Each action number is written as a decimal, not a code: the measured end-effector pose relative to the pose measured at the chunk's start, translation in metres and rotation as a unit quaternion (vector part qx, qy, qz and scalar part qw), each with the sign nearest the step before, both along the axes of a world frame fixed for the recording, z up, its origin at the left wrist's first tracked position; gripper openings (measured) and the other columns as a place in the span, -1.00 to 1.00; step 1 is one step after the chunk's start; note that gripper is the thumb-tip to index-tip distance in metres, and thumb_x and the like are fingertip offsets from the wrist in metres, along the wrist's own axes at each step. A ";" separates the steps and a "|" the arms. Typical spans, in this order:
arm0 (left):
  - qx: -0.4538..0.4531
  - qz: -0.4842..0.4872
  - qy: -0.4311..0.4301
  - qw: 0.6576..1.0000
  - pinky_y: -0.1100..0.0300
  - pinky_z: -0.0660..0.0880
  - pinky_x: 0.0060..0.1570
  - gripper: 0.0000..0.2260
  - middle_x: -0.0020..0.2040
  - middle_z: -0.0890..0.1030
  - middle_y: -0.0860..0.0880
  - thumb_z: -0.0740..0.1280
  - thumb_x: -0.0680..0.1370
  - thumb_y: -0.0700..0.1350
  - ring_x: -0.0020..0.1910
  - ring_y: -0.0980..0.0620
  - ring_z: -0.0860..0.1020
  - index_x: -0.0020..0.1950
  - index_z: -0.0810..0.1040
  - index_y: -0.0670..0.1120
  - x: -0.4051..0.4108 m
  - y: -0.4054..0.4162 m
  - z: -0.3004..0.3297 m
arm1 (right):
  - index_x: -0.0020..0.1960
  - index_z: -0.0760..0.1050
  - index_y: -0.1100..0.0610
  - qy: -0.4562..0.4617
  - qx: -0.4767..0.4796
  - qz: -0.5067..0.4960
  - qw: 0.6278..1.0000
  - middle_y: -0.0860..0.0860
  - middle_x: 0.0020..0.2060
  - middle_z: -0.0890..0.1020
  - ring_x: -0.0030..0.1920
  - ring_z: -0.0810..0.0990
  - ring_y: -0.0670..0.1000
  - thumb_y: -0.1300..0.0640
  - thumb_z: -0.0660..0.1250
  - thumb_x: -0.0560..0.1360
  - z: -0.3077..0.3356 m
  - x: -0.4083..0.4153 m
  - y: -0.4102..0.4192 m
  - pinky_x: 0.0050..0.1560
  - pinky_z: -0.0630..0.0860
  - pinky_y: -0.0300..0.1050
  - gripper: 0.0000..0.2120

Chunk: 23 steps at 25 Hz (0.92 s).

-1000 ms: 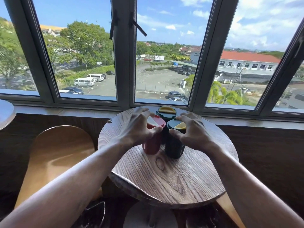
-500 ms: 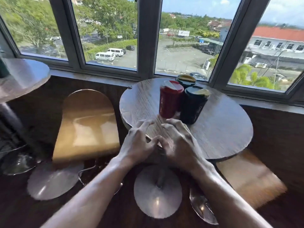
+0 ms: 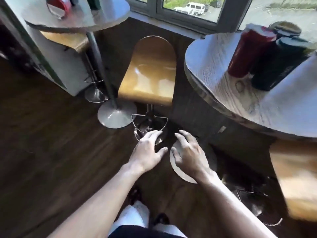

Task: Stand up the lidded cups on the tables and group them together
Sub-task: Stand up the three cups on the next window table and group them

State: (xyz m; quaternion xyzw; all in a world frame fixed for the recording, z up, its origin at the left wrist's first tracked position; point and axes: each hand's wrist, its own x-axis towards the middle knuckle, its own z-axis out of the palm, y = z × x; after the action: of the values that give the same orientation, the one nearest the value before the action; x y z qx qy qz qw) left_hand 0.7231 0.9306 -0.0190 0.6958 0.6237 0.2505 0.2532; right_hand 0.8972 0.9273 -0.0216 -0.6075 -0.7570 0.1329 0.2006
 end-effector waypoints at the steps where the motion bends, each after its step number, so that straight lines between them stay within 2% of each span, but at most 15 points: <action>1: -0.016 0.014 0.007 1.000 0.13 0.38 0.32 -0.45 0.33 0.48 0.06 0.43 0.42 0.06 0.31 0.09 0.44 0.37 0.42 -0.02 -0.009 -0.010 -0.009 | 0.39 0.40 0.13 -0.005 -0.033 0.018 0.999 0.04 0.40 0.40 0.41 0.34 0.01 0.01 0.33 0.47 -0.015 -0.010 -0.007 0.38 0.28 -0.16 -0.49; 3: -0.049 0.044 0.019 0.998 0.10 0.39 0.31 -0.46 0.34 0.47 0.06 0.41 0.42 0.07 0.31 0.08 0.45 0.38 0.41 0.00 -0.027 -0.028 -0.025 | 0.42 0.36 0.12 -0.015 -0.082 0.053 0.995 0.04 0.42 0.38 0.43 0.33 0.01 0.00 0.32 0.49 -0.038 -0.029 -0.018 0.38 0.22 -0.23 -0.46; 6: -0.106 0.098 0.025 0.989 0.11 0.37 0.32 -0.45 0.36 0.46 0.06 0.41 0.44 0.07 0.33 0.06 0.43 0.39 0.40 0.00 -0.057 -0.051 -0.048 | 0.43 0.35 0.12 -0.032 -0.118 0.085 0.989 0.04 0.42 0.38 0.42 0.33 0.02 -0.01 0.31 0.50 -0.058 -0.056 -0.022 0.37 0.25 -0.20 -0.47; 10: -0.167 0.150 -0.003 0.974 0.25 0.27 0.34 -0.47 0.38 0.44 0.02 0.40 0.46 0.04 0.35 0.06 0.40 0.40 0.40 -0.04 -0.102 -0.077 -0.071 | 0.43 0.35 0.11 -0.051 -0.161 0.122 0.978 0.02 0.41 0.39 0.40 0.37 0.01 -0.02 0.29 0.51 -0.072 -0.102 -0.020 0.35 0.28 -0.19 -0.48; 15: -0.177 0.209 -0.033 0.961 0.29 0.18 0.34 -0.50 0.39 0.43 -0.03 0.39 0.48 -0.01 0.38 0.03 0.36 0.39 0.42 -0.09 -0.163 -0.079 -0.081 | 0.43 0.34 0.07 -0.060 -0.183 0.163 0.968 -0.04 0.40 0.38 0.40 0.35 -0.02 -0.04 0.27 0.52 -0.080 -0.166 -0.005 0.33 0.32 -0.15 -0.49; 23: -0.190 0.305 -0.069 0.931 0.34 0.16 0.29 -0.50 0.39 0.42 -0.03 0.39 0.49 -0.01 0.37 0.01 0.36 0.39 0.41 -0.10 -0.234 -0.056 -0.080 | 0.34 0.42 0.09 -0.057 -0.187 0.269 0.943 -0.04 0.33 0.45 0.33 0.42 0.01 -0.01 0.30 0.50 -0.081 -0.257 0.043 0.24 0.42 -0.10 -0.57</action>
State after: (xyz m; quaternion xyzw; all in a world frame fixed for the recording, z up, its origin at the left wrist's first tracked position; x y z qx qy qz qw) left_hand 0.4888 0.8749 -0.0986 0.3922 0.8226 0.2397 0.3347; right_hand 0.6399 0.9698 -0.1026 -0.4146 -0.8638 0.2863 -0.0038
